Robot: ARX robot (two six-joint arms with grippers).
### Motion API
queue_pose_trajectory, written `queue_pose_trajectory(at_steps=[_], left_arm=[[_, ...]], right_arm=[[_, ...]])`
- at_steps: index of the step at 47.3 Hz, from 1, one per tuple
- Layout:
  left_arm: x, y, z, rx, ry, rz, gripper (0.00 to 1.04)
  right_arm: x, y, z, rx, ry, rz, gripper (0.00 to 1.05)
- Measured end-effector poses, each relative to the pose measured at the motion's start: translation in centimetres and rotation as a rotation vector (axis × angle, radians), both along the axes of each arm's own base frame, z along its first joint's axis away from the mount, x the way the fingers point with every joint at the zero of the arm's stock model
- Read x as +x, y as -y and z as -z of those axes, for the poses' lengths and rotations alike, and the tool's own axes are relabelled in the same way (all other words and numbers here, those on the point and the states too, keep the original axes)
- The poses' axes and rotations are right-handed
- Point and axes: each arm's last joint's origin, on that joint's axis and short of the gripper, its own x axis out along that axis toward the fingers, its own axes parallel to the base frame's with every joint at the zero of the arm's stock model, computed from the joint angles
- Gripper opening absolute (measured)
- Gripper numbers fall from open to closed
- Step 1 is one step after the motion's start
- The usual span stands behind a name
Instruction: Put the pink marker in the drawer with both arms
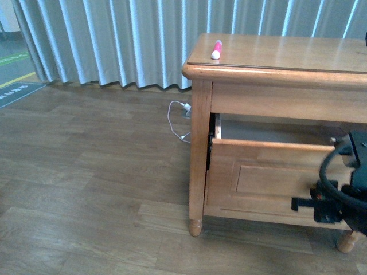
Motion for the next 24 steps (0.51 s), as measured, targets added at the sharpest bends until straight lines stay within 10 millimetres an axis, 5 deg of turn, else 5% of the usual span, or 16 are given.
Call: queue_pose_trajectory(at_steps=[8,24], left_arm=[[0.0,0.0,0.0,0.0,0.0,0.0,0.98],[0.0,0.0,0.0,0.0,0.0,0.0,0.98]], right_arm=[[-5.2,0.3,-0.1,0.031,-0.039,-0.05,0.28],[-13.0,2.0,-5.8,0.096,-0.001,-0.055,0.91]])
